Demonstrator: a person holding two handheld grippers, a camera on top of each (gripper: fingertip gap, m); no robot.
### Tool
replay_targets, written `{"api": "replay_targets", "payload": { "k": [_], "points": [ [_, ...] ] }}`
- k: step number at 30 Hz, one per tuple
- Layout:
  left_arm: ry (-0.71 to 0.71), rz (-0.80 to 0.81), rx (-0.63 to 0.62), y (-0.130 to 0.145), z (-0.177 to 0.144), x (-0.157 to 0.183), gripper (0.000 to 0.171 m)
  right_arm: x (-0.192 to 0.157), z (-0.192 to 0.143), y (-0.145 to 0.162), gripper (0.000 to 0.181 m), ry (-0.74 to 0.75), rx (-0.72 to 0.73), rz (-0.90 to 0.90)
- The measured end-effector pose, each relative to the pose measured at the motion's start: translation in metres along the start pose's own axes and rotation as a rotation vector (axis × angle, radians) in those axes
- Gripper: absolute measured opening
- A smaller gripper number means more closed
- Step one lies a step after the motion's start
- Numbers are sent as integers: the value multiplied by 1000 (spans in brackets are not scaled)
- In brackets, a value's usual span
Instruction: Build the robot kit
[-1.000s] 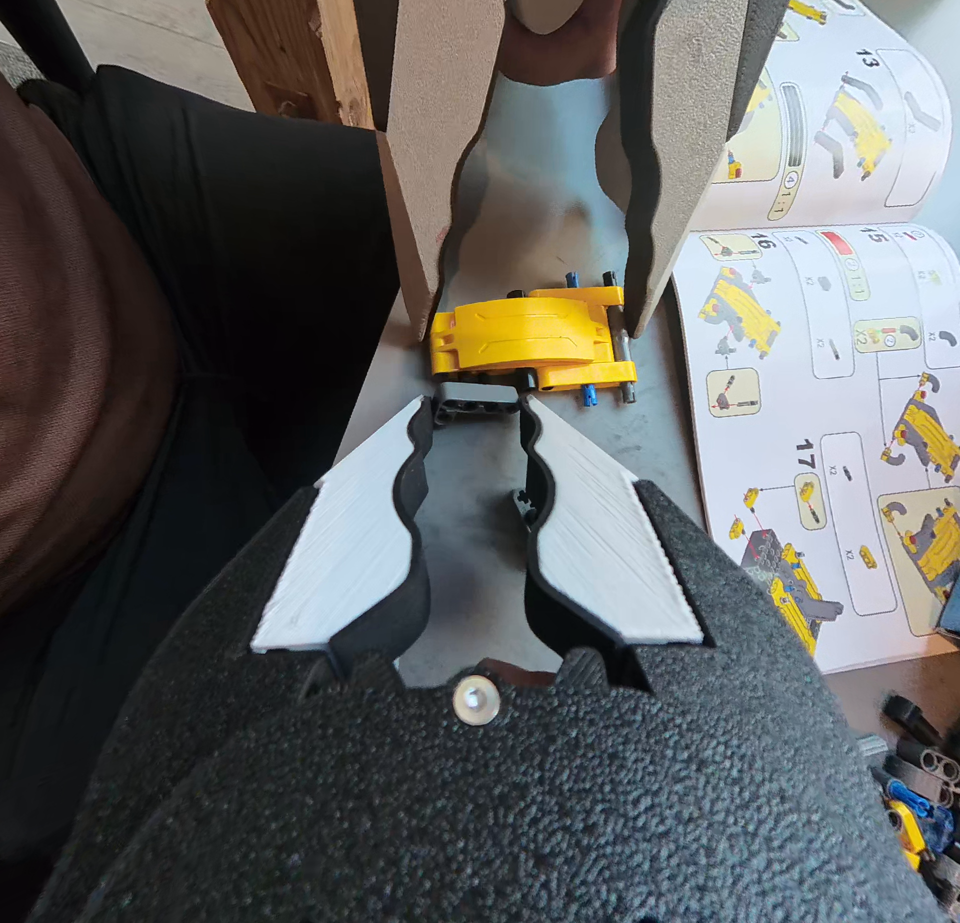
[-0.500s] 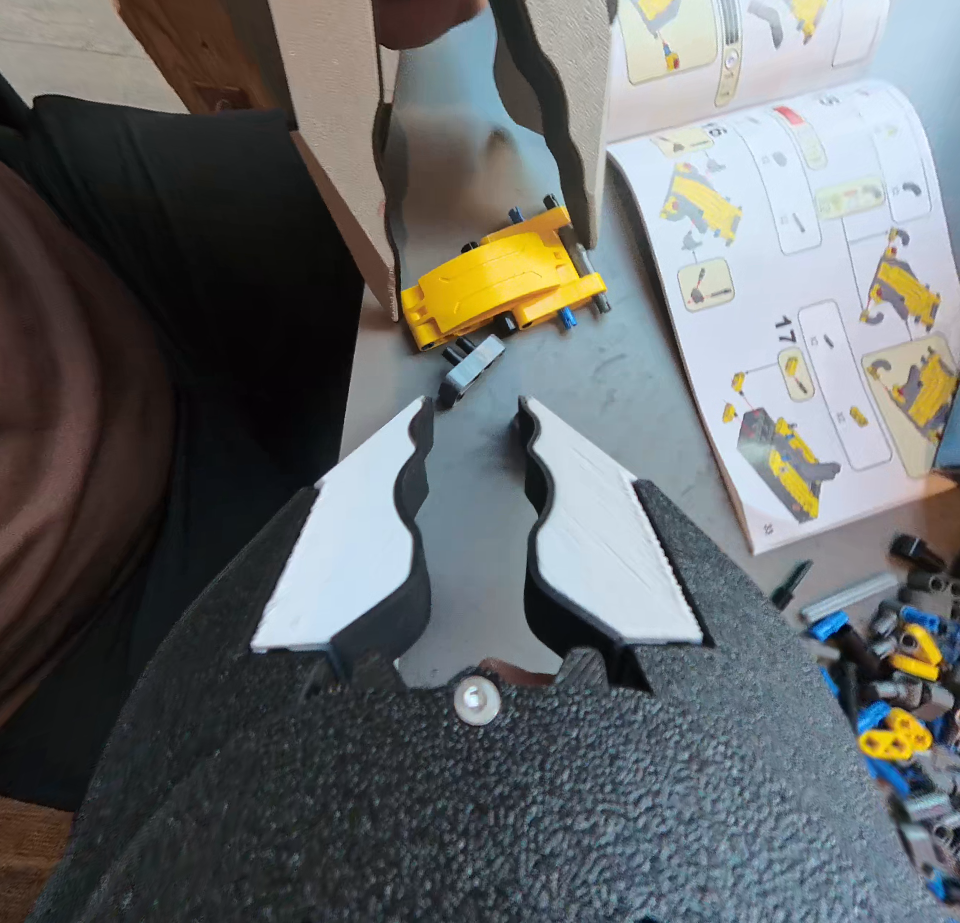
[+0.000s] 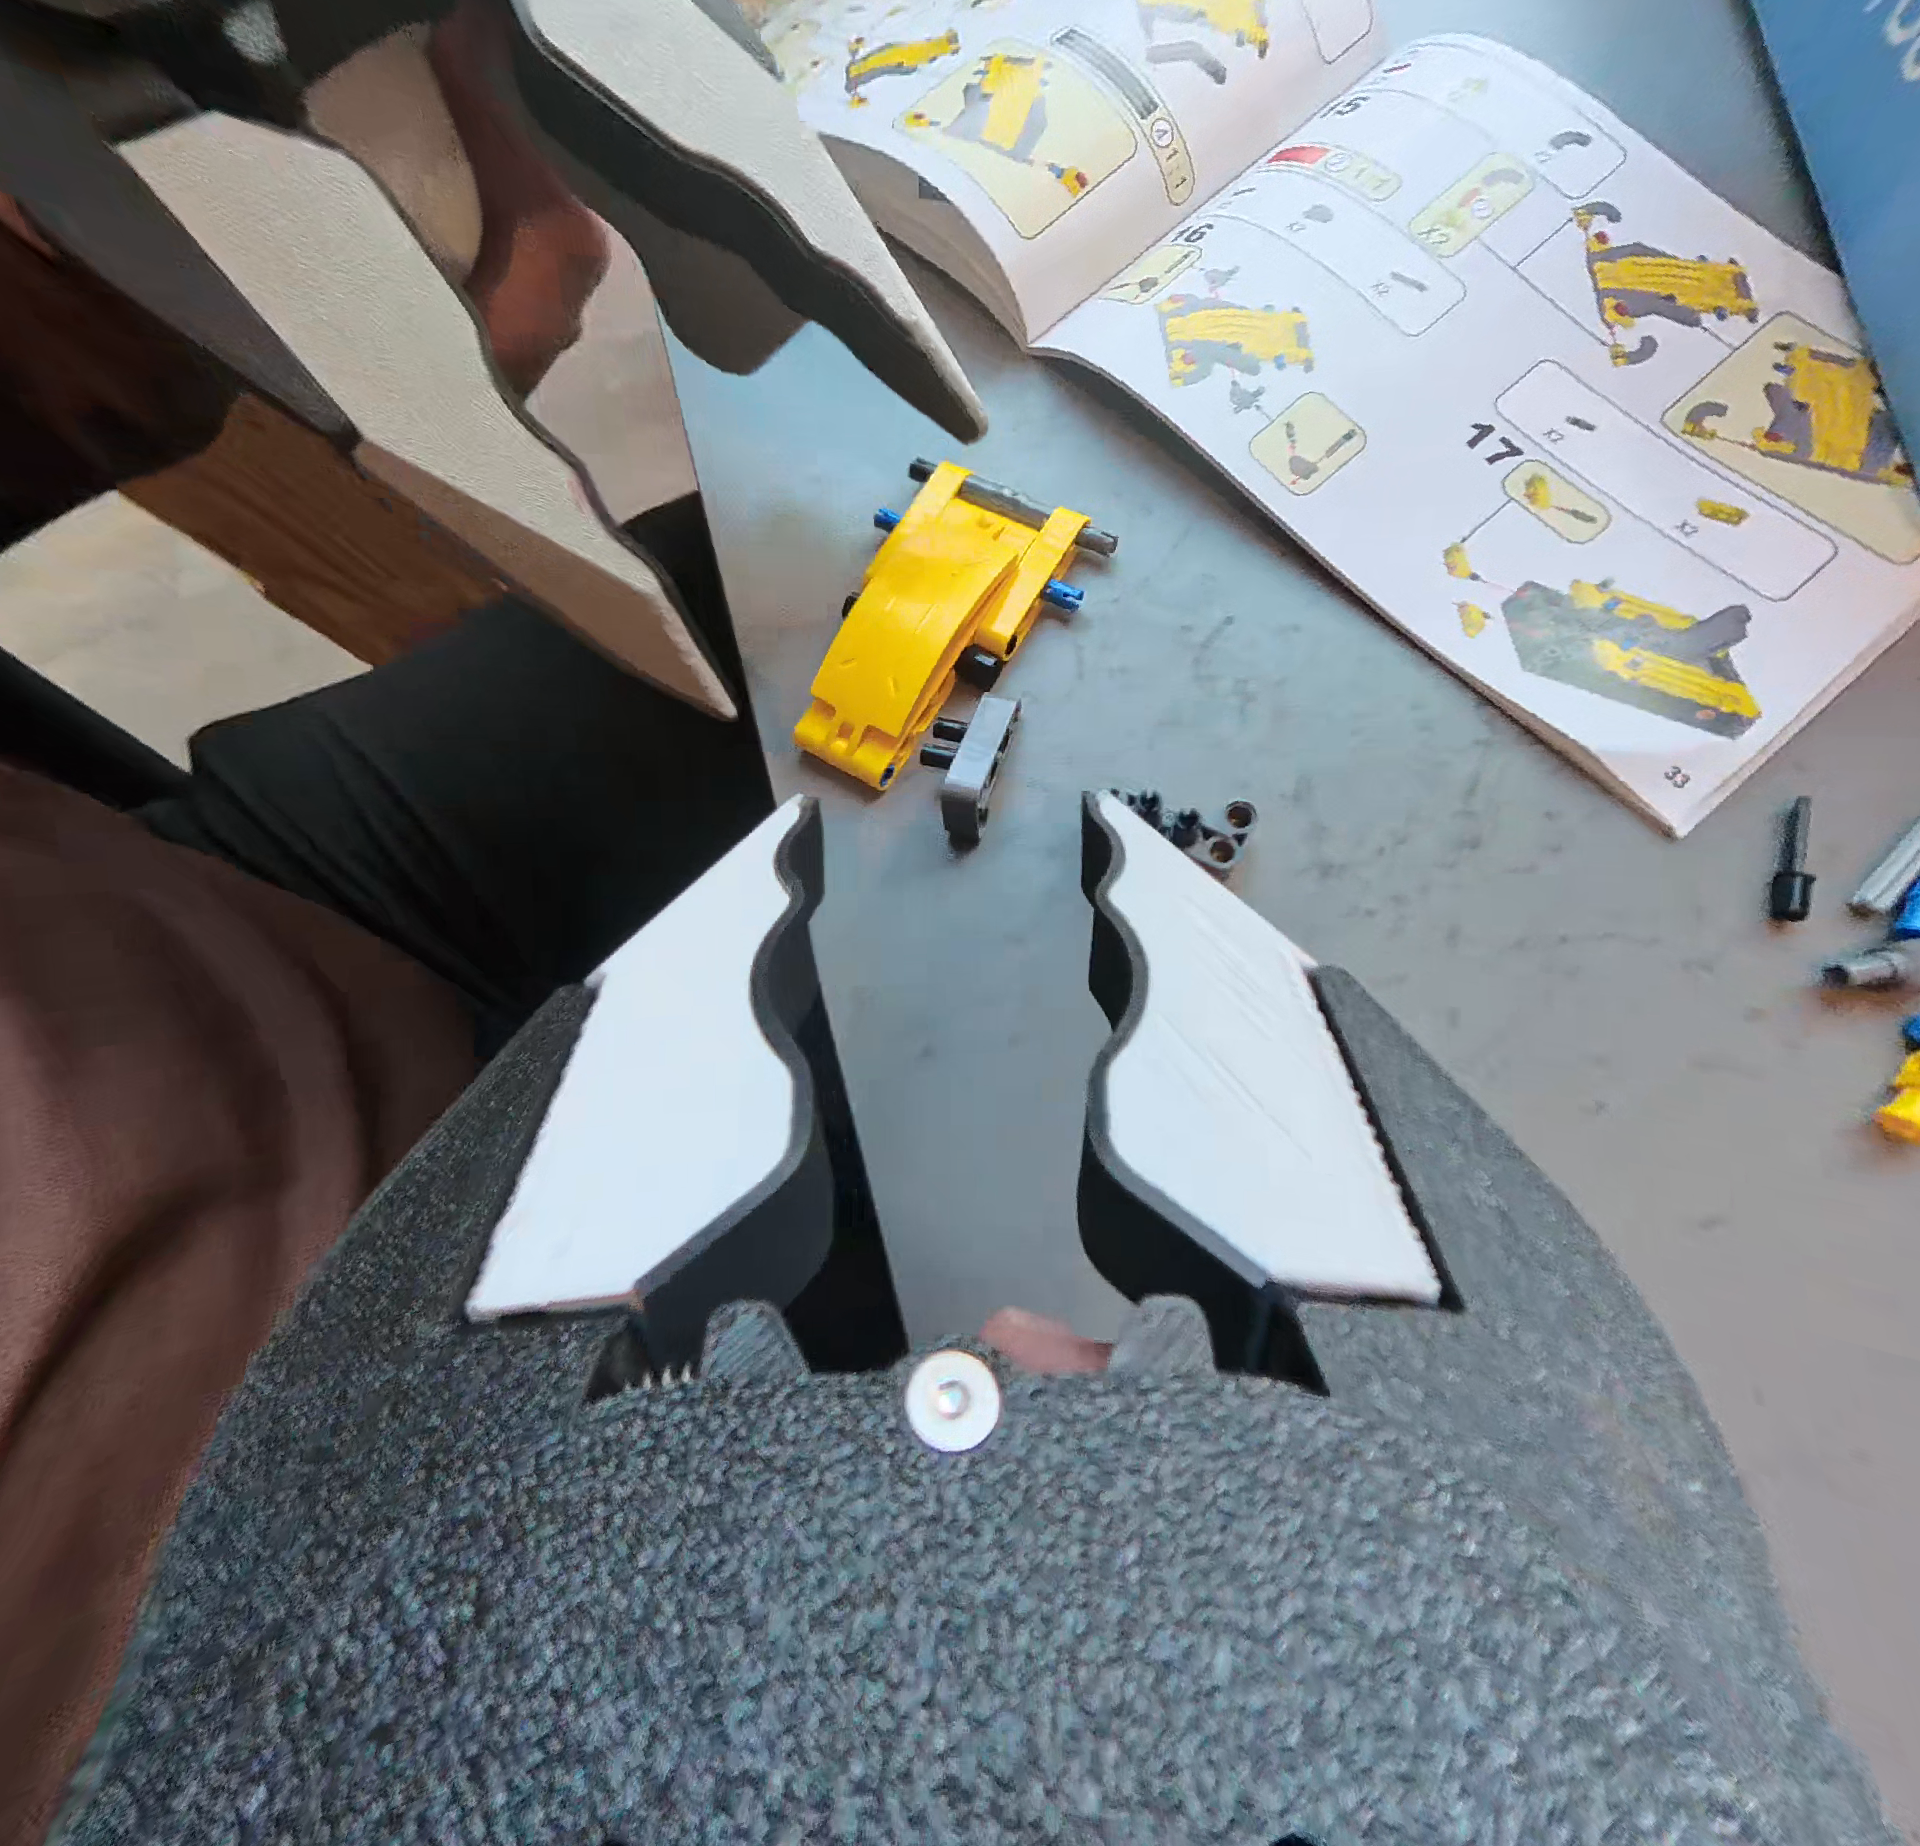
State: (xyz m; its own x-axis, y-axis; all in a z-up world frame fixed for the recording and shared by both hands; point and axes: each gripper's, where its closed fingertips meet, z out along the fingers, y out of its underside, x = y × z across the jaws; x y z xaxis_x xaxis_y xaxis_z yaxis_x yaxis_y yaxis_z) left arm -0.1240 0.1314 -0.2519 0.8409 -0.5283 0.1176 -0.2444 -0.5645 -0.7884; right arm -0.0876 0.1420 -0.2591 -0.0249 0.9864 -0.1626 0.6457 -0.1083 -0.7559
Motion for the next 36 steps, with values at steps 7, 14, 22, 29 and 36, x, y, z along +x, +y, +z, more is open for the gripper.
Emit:
{"api": "replay_targets", "payload": {
  "k": [7,14,22,29,36],
  "points": [
    [56,611,-187,9,-9,1,56,3,4,6,57,116,32,-23],
    [294,972,-348,5,0,1,39,-3,10,3,56,113,72,-41],
    [482,1125,-559,21,7,2,33,-5,15,3,57,97,97,-22],
    [441,1048,-515,20,16,2,25,-6,16,5,57,74,89,-4],
    [306,1040,-304,21,11,11,24,-11,5,-6,52,-6,168,25]
  ]
}}
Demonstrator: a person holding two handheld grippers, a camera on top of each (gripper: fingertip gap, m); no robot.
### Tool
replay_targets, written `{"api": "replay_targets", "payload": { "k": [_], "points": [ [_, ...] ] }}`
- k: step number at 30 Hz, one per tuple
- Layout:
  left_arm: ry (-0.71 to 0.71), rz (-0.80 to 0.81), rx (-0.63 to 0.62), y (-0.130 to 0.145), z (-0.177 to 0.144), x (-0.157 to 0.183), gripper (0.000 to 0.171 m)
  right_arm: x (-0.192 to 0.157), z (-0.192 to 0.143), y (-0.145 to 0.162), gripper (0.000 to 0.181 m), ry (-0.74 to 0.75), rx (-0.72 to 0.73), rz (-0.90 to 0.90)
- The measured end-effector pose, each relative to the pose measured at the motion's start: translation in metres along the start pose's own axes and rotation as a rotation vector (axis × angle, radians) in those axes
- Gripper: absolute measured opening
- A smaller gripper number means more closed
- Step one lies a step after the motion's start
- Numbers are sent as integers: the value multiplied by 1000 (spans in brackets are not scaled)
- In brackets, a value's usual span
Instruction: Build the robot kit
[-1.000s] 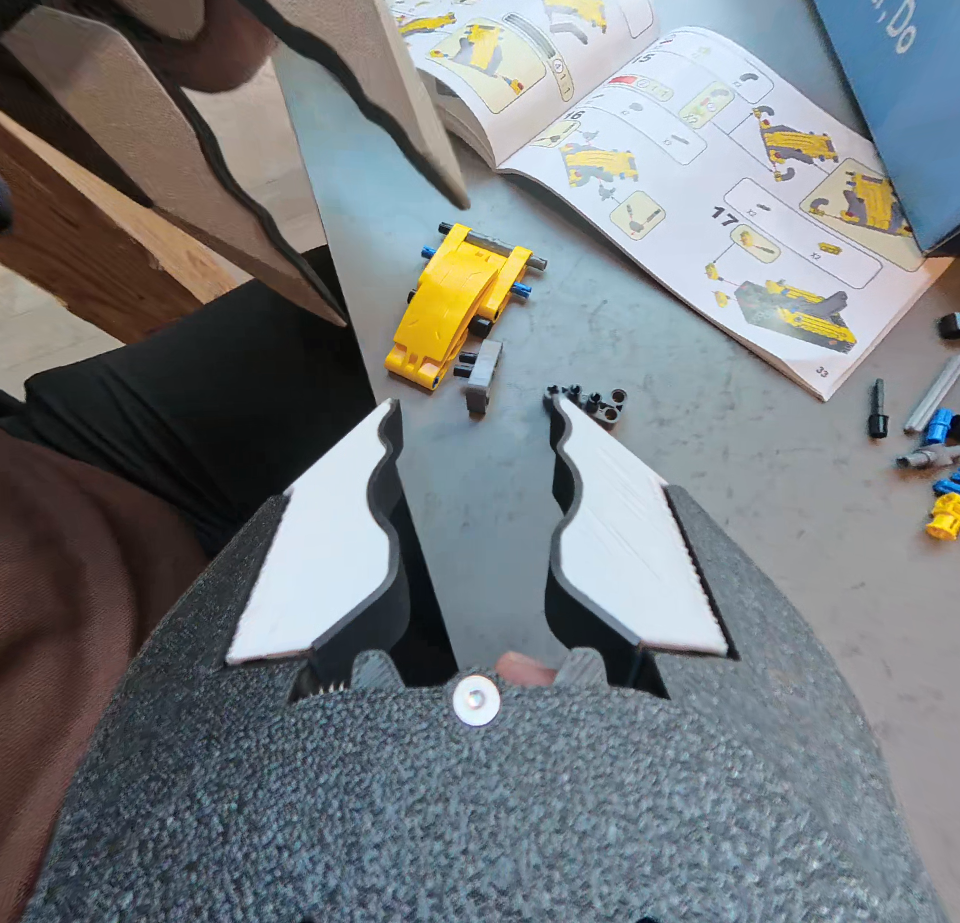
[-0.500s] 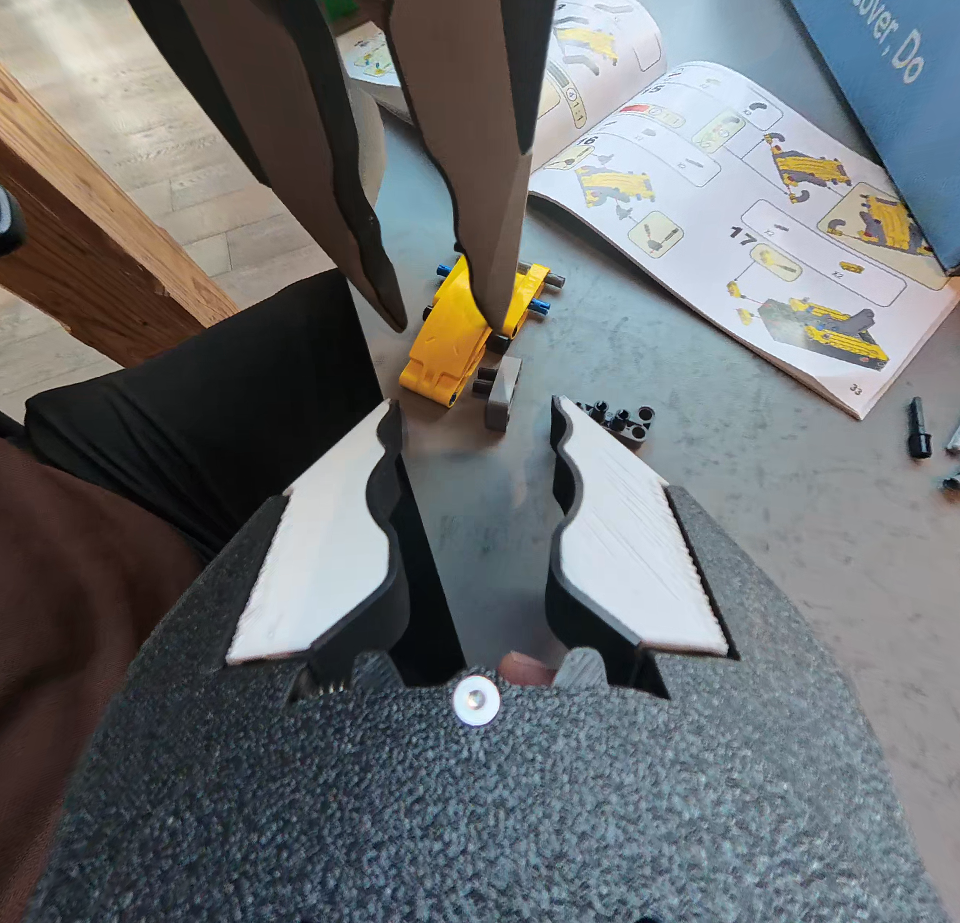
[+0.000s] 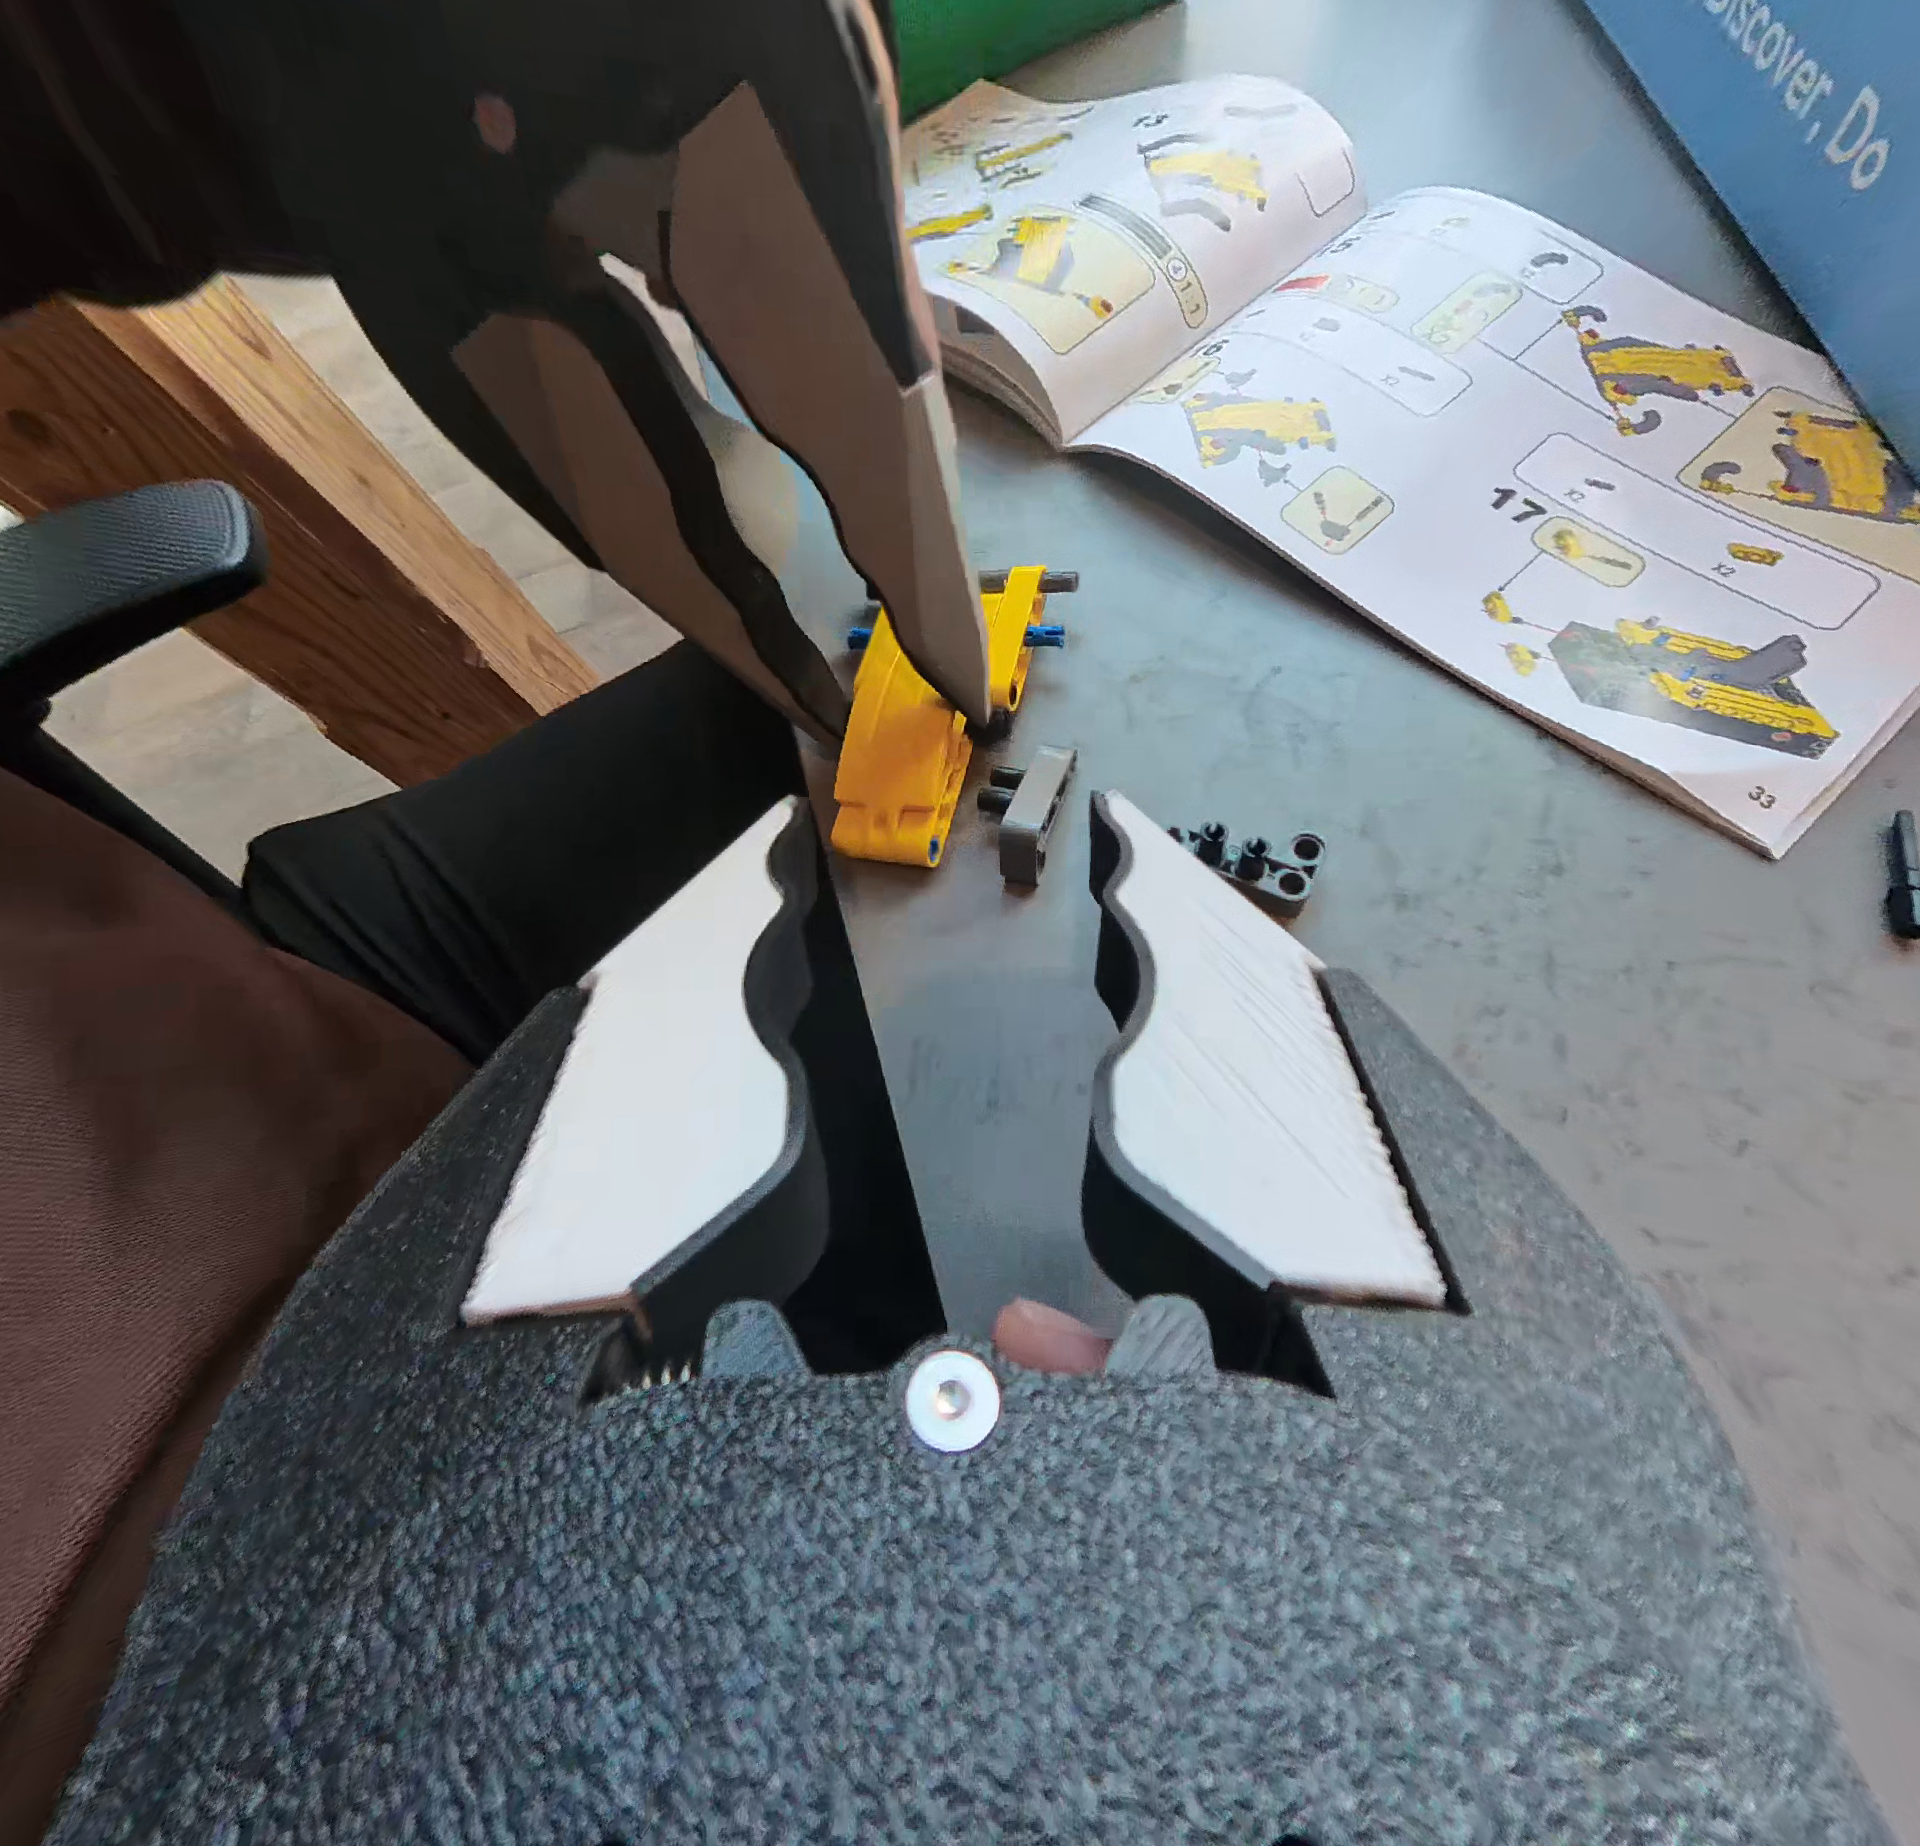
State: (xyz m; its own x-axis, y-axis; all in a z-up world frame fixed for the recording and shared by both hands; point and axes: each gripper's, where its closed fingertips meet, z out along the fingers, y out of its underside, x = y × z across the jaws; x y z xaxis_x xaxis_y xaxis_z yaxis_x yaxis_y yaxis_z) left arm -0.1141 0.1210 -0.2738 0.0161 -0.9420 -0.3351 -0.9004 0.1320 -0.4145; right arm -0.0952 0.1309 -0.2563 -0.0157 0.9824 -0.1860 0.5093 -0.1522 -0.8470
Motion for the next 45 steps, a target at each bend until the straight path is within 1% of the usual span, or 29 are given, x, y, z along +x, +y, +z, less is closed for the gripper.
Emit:
{"api": "replay_targets", "payload": {
  "k": [3,7,12,14,16,18,20,23,26,29,30,31,32,33,39,43,45],
  "points": [
    [-91,19,26,-1,-1,-2,24,3,-2,-2,34,-36,-2,51],
    [-216,45,25,1,-4,-5,24,11,-5,-7,22,-51,-17,126],
    [-322,60,21,1,-5,-6,24,15,1,6,22,9,-139,44],
    [-365,75,14,0,-6,-6,24,18,3,7,22,33,-166,9],
    [-398,87,7,-1,-6,-7,24,17,6,8,20,19,-178,2],
    [-443,99,-14,2,-8,-9,24,19,5,6,23,25,-176,-4],
    [-518,139,-59,7,-10,-13,24,18,-2,-6,24,35,-116,-32],
    [-636,187,-72,6,-17,-14,24,2,-9,-17,25,-49,-53,-53],
    [-782,282,-106,2,-26,-17,24,-10,-4,-16,35,-120,-53,-37],
    [-880,357,-101,-9,-33,-15,24,-16,3,-18,35,-134,-54,-46],
    [-906,369,-90,-14,-35,-13,25,-18,5,-18,33,-143,-56,-51],
    [-932,376,-78,-19,-39,-12,25,-21,6,-18,26,-160,-55,-53],
    [-950,379,-67,-22,-41,-11,24,-25,6,-18,15,-178,-52,-53],
    [-957,372,-62,-23,-43,-10,24,-28,5,-18,12,-195,-48,-54],
    [-957,270,-6,-28,-50,-1,23,-41,0,-21,11,-239,-11,-75],
    [-947,222,0,-28,-47,6,23,-43,-2,-17,10,-239,-9,-87],
    [-927,147,50,-30,-47,13,21,-40,-5,-13,10,-217,-20,-106]
  ]
}}
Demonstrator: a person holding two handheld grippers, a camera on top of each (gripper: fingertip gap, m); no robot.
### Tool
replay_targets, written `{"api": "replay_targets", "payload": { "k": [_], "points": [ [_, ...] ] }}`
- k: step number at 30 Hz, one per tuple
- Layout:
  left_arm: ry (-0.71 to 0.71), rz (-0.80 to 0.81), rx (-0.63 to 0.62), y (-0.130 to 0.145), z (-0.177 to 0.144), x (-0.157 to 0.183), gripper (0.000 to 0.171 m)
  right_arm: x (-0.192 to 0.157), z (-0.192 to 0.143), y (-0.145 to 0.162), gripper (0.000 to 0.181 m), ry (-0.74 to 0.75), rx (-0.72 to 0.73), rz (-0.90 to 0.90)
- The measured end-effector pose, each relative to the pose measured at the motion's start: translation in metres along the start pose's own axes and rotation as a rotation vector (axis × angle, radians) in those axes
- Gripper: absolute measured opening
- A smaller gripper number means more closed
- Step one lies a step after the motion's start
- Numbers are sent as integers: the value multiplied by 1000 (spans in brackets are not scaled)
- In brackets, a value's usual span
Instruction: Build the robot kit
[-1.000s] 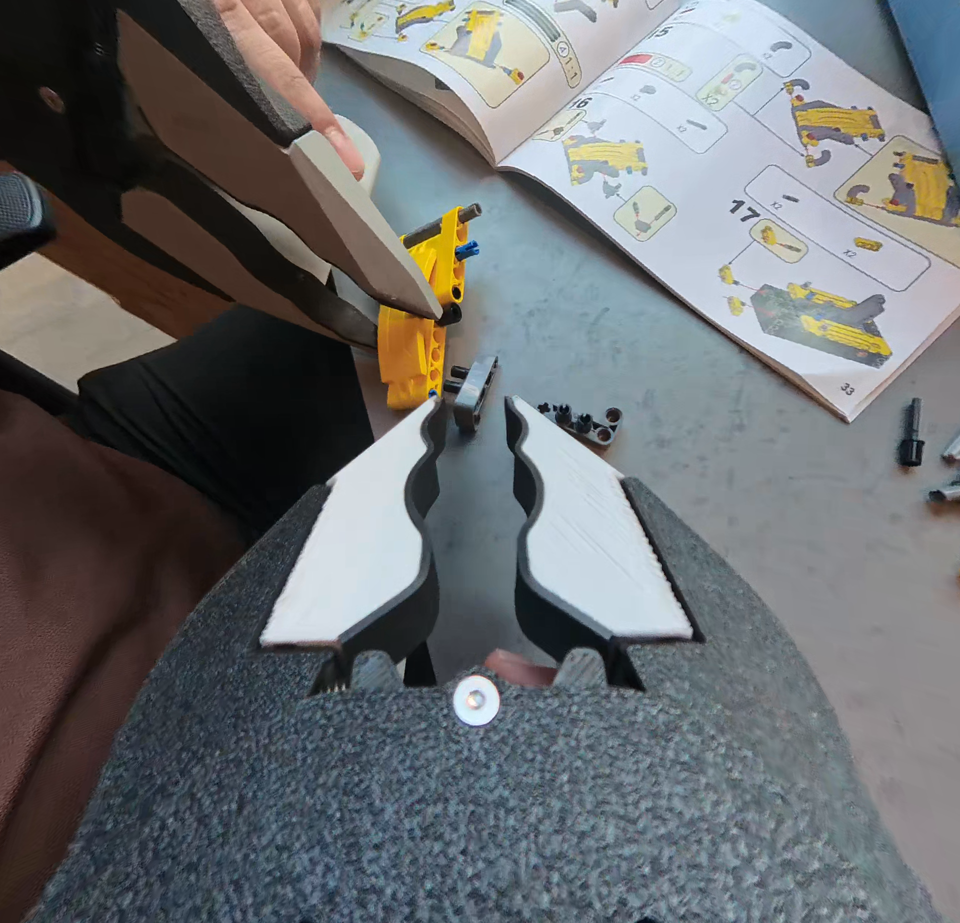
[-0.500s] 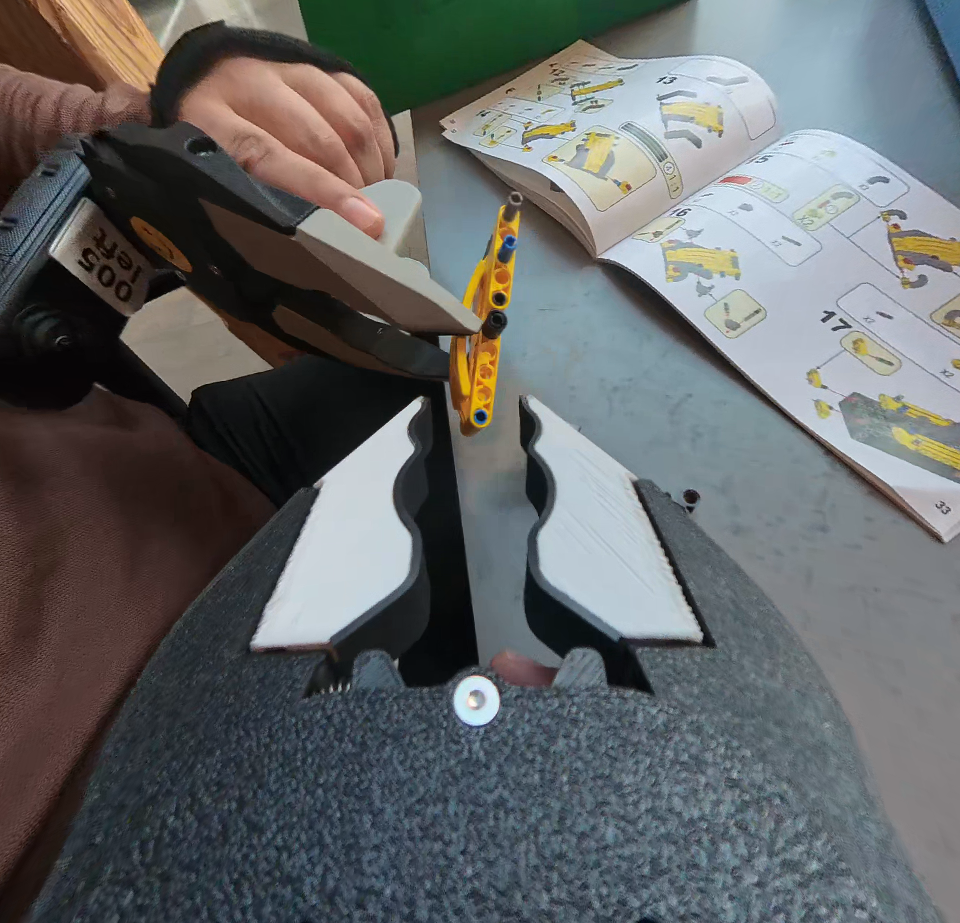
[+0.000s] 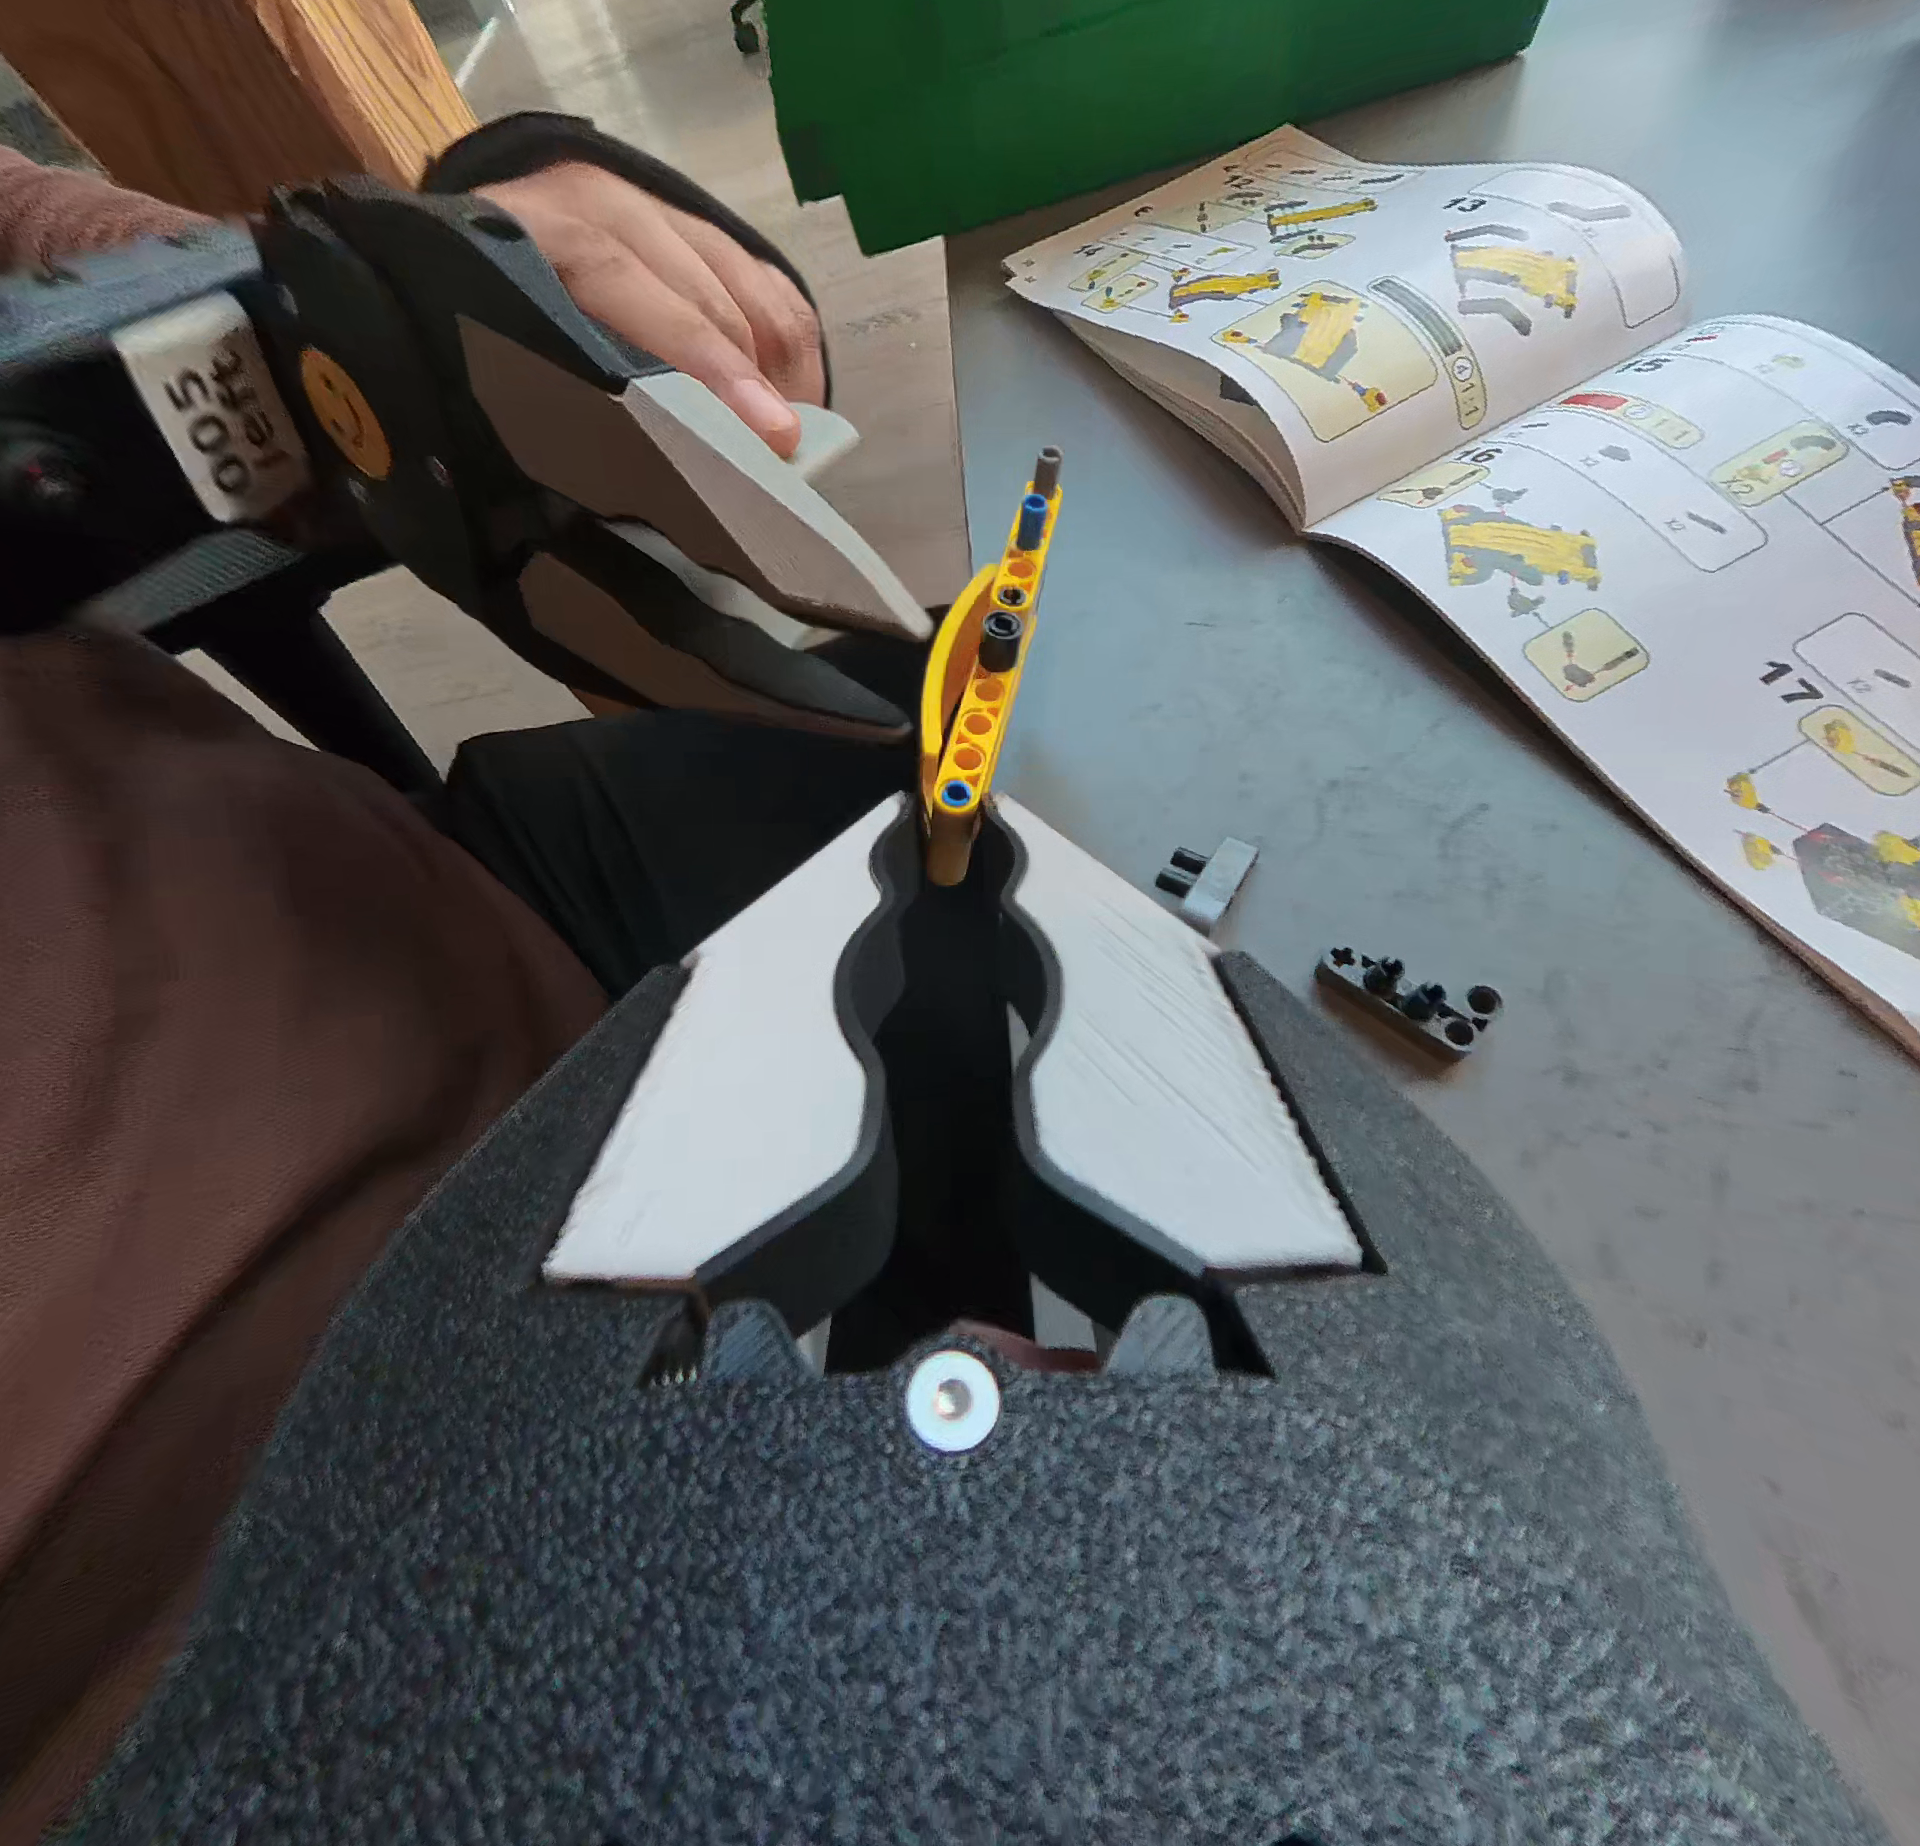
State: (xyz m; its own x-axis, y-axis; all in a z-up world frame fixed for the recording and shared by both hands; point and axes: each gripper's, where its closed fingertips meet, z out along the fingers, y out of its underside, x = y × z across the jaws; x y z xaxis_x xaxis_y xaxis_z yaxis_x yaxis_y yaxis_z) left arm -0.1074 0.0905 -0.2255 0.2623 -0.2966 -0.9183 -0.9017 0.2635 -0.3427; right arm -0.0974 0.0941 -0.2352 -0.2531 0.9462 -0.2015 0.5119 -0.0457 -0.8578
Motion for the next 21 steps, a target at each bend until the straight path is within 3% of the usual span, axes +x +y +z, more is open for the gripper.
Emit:
{"api": "replay_targets", "payload": {
  "k": [2,5,8,12,15,21],
  "points": [
    [30,-166,42,-6,-8,-1,15,5,-5,4,10,36,-12,-31],
    [155,-447,58,-6,-15,4,35,7,-11,2,10,52,10,-55],
    [158,-727,94,7,-23,-15,46,-3,-17,-9,10,30,61,-141],
    [415,-1074,182,9,-28,-13,70,-25,-16,-18,9,-23,96,-243],
    [540,-1120,256,2,-23,-4,62,-24,-6,-17,8,23,82,-268],
    [572,-1087,289,-6,-14,8,59,-33,-4,-32,8,27,123,-242]
  ]
}}
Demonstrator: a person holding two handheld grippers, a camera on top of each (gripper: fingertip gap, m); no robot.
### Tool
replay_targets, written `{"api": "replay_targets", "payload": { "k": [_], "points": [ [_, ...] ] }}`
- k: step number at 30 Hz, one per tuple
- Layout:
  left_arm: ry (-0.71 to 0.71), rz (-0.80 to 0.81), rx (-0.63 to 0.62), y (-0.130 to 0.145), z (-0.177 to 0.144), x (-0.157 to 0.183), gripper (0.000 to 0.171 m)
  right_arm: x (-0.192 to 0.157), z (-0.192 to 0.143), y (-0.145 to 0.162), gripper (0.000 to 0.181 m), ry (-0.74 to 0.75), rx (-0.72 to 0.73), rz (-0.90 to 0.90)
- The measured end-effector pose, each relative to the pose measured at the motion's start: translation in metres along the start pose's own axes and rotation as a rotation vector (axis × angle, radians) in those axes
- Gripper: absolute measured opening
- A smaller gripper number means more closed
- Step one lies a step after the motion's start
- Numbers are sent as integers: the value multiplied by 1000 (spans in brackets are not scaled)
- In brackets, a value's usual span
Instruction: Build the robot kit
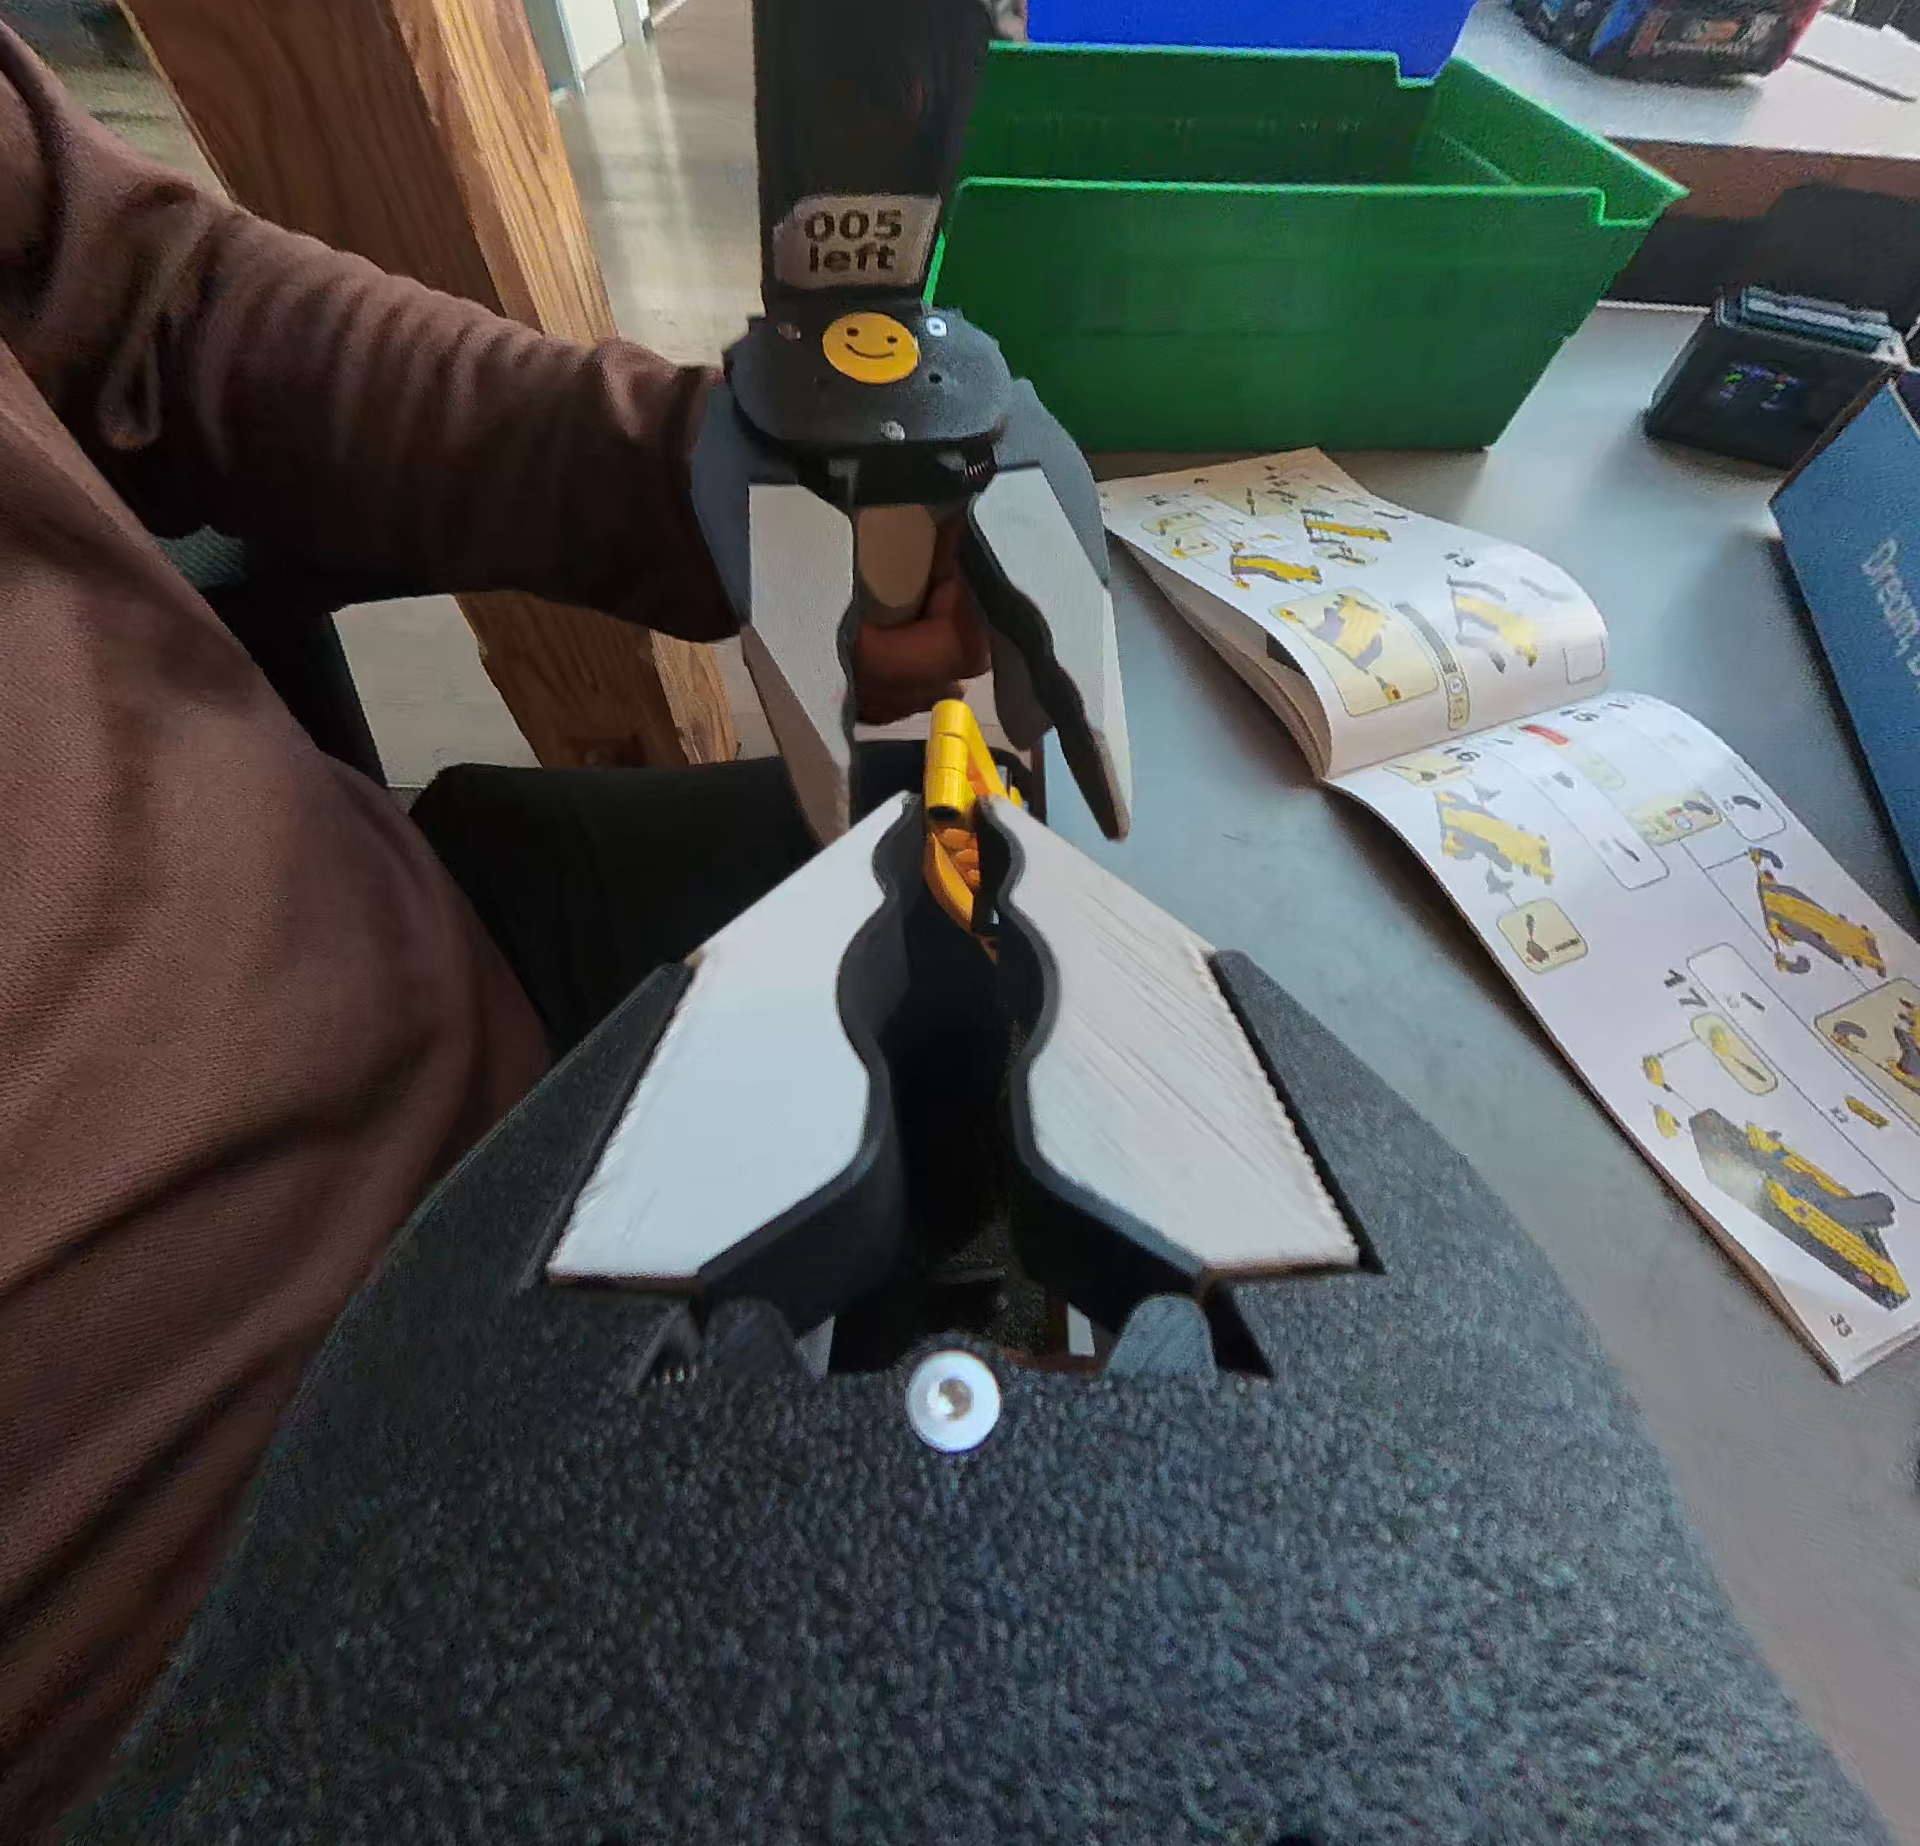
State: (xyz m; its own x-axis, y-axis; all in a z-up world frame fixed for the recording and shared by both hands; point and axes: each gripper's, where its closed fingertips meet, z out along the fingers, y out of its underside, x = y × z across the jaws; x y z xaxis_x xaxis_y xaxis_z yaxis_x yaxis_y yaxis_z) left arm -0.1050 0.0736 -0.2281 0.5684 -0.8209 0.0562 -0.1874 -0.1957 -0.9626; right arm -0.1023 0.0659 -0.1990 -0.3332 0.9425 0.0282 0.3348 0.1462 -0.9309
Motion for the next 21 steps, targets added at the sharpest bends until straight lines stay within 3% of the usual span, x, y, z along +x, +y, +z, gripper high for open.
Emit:
{"api": "replay_targets", "payload": {
  "k": [4,7,11,21],
  "points": [
    [36,16,60,-5,2,9,37,-15,5,-20,8,-33,80,-2],
    [164,-28,155,-15,-4,27,22,-22,3,-29,8,-65,125,4],
    [222,11,188,-17,-13,41,15,-29,0,-23,9,-89,126,-12],
    [146,66,183,-27,-25,45,14,-31,0,2,6,-64,43,-61]
  ]
}}
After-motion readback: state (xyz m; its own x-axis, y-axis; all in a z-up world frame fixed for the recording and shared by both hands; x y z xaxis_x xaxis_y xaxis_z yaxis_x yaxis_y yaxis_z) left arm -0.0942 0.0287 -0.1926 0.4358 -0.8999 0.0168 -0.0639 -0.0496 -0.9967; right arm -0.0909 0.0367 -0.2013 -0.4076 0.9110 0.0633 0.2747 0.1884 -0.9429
